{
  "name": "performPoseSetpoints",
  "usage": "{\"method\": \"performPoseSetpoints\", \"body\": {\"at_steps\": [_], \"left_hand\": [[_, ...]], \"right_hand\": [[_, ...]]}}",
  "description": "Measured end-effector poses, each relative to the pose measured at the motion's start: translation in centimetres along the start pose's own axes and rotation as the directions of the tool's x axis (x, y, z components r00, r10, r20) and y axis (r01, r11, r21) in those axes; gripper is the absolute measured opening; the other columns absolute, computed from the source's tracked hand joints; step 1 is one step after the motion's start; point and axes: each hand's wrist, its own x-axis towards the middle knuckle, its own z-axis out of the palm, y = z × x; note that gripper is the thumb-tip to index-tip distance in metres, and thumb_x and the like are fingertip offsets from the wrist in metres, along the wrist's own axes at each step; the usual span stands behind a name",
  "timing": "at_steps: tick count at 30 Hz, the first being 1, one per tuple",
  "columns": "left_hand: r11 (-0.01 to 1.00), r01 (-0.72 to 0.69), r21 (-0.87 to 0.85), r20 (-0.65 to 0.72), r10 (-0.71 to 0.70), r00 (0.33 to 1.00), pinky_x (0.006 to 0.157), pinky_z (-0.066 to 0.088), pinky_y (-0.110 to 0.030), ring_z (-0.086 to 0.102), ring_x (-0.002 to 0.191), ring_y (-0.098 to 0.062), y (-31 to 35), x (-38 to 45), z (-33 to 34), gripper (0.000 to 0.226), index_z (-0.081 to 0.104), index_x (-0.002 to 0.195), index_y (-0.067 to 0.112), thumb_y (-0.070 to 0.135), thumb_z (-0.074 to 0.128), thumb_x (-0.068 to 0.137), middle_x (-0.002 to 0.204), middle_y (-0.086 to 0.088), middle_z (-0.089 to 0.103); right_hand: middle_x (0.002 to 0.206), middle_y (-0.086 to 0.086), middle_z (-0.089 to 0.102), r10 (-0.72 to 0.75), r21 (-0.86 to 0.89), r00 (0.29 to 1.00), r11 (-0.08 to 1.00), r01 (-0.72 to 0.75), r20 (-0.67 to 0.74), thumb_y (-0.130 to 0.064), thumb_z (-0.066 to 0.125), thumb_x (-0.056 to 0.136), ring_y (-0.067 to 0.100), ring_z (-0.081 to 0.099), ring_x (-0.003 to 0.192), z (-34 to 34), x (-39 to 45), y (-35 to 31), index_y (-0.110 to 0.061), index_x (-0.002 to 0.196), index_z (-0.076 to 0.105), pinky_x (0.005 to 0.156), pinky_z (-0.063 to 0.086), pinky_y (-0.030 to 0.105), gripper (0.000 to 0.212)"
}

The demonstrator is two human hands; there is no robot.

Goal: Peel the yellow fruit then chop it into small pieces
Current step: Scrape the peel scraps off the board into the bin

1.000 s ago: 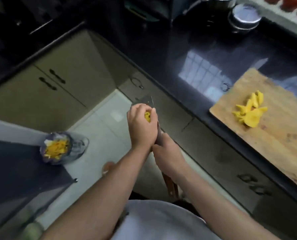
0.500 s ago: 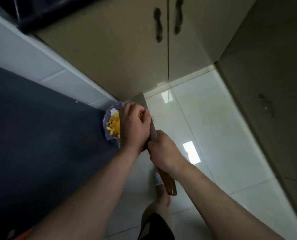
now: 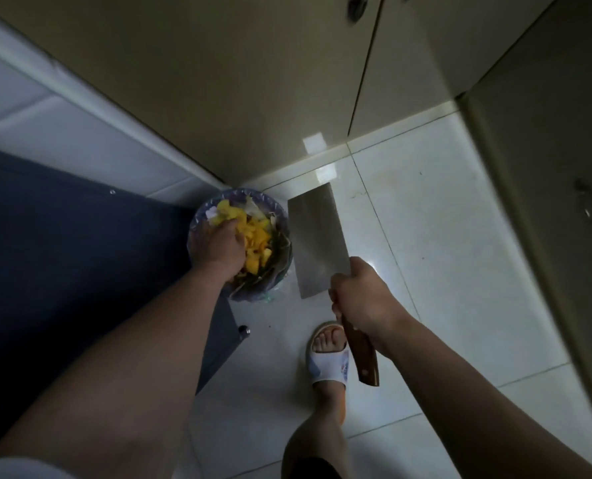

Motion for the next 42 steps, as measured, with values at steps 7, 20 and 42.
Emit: {"method": "performPoseSetpoints", "body": {"at_steps": [7, 20, 42], "left_hand": [[1.000, 0.024, 0.011, 0.001, -0.024, 1.000, 0.082, 0.048, -0.040, 0.059, 0.116, -0.043, 0.0, -1.7, -1.7, 0.025, 0.067, 0.119, 0.001, 0.007, 0.054, 0.098, 0.122, -0.024, 0.063], [0.973, -0.193, -0.125, 0.487, 0.229, 0.843, 0.092, 0.049, -0.036, 0.059, 0.111, -0.031, 12.0, -15.4, -12.1, 0.027, 0.067, 0.122, 0.017, 0.021, 0.058, 0.097, 0.128, -0.009, 0.063], [0.619, -0.688, -0.379, 0.522, 0.757, 0.393, 0.092, 0.055, -0.036, 0.074, 0.097, -0.019, 62.1, -74.9, -14.1, 0.012, 0.071, 0.108, 0.029, 0.030, 0.062, 0.100, 0.103, 0.000, 0.078]], "right_hand": [[0.096, 0.010, 0.059, -0.039, -0.019, 0.999, 0.999, 0.039, 0.013, -0.016, 0.044, 0.103, 0.023, 0.058, 0.075, -1.8, -2.0, -1.0, -0.016, 0.126, 0.050, 0.062, 0.049, 0.029, 0.023], [0.117, 0.006, 0.063, -0.092, 0.033, 0.991, 0.995, 0.095, -0.099, -0.020, 0.046, 0.102, 0.026, 0.065, 0.100, -10.0, -19.3, 0.7, -0.019, 0.125, 0.053, 0.072, 0.053, 0.030, 0.024], [0.087, -0.003, 0.060, 0.467, 0.646, 0.497, 0.708, 0.285, -0.731, -0.011, 0.051, 0.092, 0.015, 0.054, 0.074, -44.5, -67.1, 44.7, -0.021, 0.109, 0.055, 0.056, 0.036, 0.031, 0.021]]}}
